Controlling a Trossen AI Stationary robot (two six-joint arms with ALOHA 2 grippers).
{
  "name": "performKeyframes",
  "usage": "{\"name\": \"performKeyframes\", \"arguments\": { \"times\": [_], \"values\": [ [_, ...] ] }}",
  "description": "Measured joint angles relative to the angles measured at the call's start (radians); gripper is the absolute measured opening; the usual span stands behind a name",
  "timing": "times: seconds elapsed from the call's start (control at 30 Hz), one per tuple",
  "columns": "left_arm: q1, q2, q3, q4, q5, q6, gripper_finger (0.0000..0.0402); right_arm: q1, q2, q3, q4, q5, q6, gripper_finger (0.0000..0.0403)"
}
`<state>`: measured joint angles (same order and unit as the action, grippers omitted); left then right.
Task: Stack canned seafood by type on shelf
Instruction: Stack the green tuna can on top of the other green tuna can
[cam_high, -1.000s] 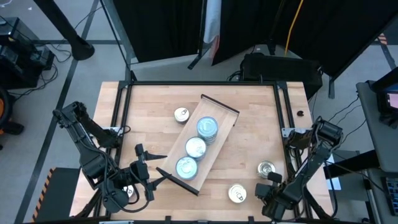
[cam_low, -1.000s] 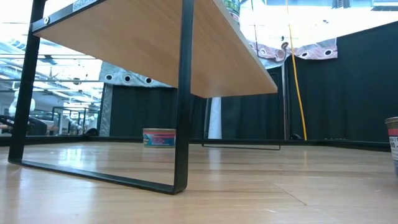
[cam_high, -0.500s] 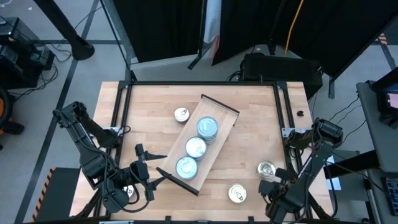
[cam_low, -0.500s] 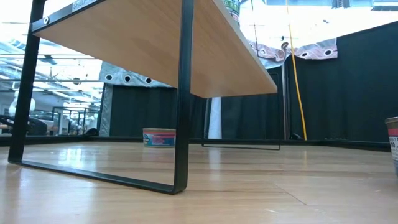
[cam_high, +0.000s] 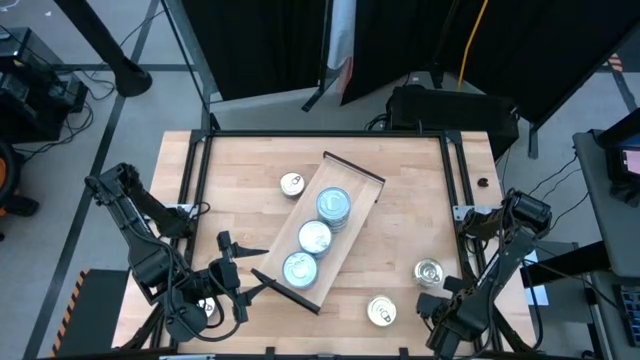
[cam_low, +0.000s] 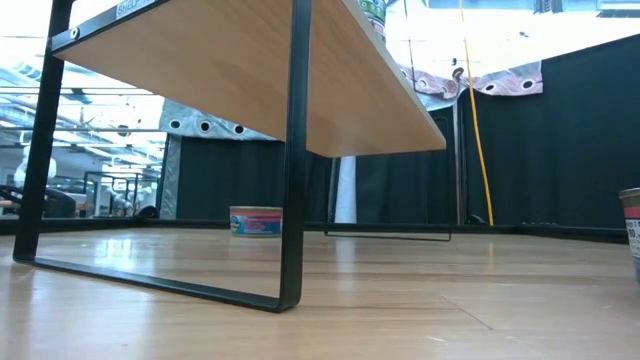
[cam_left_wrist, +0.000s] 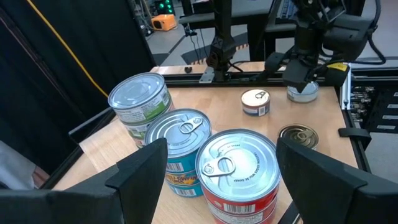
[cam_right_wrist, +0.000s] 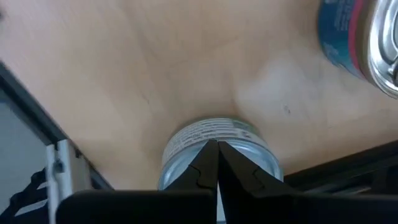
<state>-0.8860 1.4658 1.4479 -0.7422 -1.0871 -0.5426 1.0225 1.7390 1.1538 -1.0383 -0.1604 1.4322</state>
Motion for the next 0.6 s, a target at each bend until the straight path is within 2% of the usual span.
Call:
{"name": "performKeyframes", "arguments": {
  "times": [0.43,0.6],
  "values": [
    [0.0,0.0,0.0,0.0,0.0,0.0,0.0301,0.0,-0.008,-0.07,0.108,-0.003,-0.011,0.0],
    [0.0,0.0,0.0,0.0,0.001,0.0,0.0301,-0.009,0.008,-0.122,0.204,0.039,-0.02,0.0]
  ]
}}
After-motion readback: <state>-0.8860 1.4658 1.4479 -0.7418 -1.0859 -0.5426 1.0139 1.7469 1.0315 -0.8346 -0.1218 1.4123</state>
